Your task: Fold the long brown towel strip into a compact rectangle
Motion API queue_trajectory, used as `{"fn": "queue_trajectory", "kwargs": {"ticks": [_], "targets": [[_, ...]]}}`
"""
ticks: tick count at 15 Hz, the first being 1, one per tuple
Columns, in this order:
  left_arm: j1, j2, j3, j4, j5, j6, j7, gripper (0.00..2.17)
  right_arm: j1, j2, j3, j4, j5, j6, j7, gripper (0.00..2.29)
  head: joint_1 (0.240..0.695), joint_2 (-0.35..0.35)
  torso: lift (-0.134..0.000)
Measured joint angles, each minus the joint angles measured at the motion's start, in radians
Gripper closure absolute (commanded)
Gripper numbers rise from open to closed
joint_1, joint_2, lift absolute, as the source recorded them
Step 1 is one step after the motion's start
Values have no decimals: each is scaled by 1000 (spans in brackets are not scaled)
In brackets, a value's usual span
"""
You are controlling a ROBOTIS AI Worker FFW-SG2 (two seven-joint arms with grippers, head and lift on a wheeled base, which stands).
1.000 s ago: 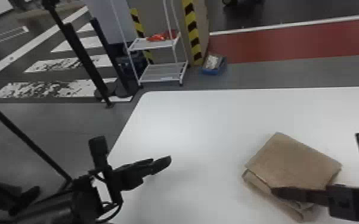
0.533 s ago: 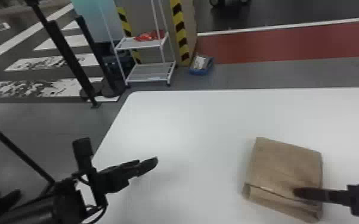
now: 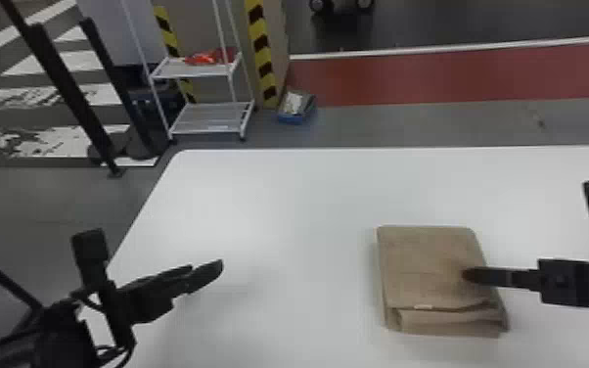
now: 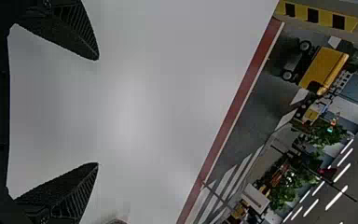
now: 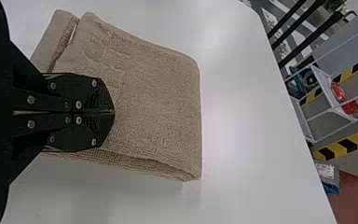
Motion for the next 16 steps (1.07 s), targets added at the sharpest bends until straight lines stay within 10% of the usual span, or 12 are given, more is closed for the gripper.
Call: {"fn": "queue_trajectory", "kwargs": {"ticks": [5,16], "targets": [[1,-4,-5,-7,0,3,6,73,0,120,-193,-86,-260,-54,-53,2034,695,202,-120],[-10,4,-2,15,-1,1,3,73,257,103,-103,-105,-179,-195,-39,2037,695,252,-120]]}}
